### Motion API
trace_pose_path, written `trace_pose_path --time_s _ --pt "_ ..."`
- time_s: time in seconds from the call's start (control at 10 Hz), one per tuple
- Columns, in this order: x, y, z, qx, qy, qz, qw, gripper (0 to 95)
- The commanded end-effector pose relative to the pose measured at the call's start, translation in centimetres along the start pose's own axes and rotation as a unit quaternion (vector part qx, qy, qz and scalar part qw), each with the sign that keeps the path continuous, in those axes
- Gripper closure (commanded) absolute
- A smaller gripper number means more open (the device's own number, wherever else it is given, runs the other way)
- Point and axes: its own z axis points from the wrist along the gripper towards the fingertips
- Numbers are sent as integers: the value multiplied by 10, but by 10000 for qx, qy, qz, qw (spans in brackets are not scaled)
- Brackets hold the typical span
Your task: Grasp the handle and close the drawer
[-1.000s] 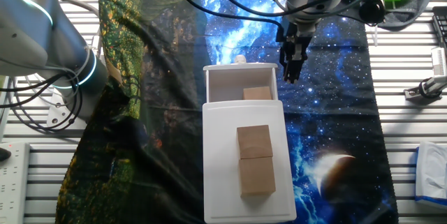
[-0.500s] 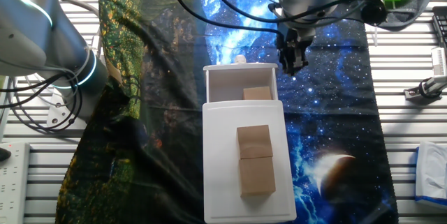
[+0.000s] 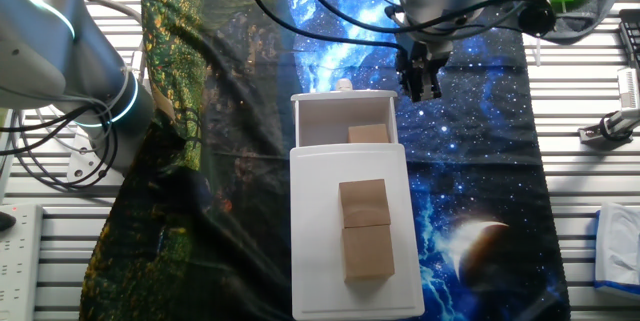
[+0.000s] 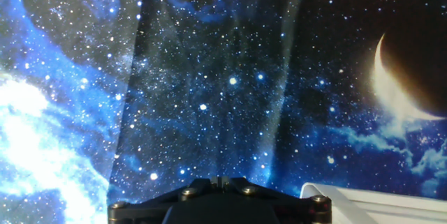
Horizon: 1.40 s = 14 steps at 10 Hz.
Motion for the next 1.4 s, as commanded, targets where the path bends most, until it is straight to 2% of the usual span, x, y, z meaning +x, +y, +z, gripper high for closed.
trace_pose_path --time_s 0.1,0.3,0.4,0.5,0.6,0.7,0.8,0.9,1.0,1.1,1.2,1.3,1.4 --pt "0 0 0 -3 -1 -4 10000 950" --pt "0 0 0 -5 45 -187 9998 950" --pt "0 1 -2 33 94 -647 9979 950" --pt "0 2 -5 137 147 -1212 9924 950" --pt "0 4 -8 341 233 -1762 9835 950" --pt "-2 10 -13 454 352 -2278 9720 950" --pt "-3 14 -16 518 426 -2591 9635 950" --pt "-6 23 -21 633 534 -3006 9501 950" --pt "-10 29 -26 651 602 -3425 9353 950" --pt "-13 34 -29 624 627 -3849 9187 950" --pt "-14 36 -30 622 626 -4087 9084 950" --pt "-16 38 -29 620 558 -4327 8977 950" --pt "-20 43 -29 610 513 -4675 8804 950"
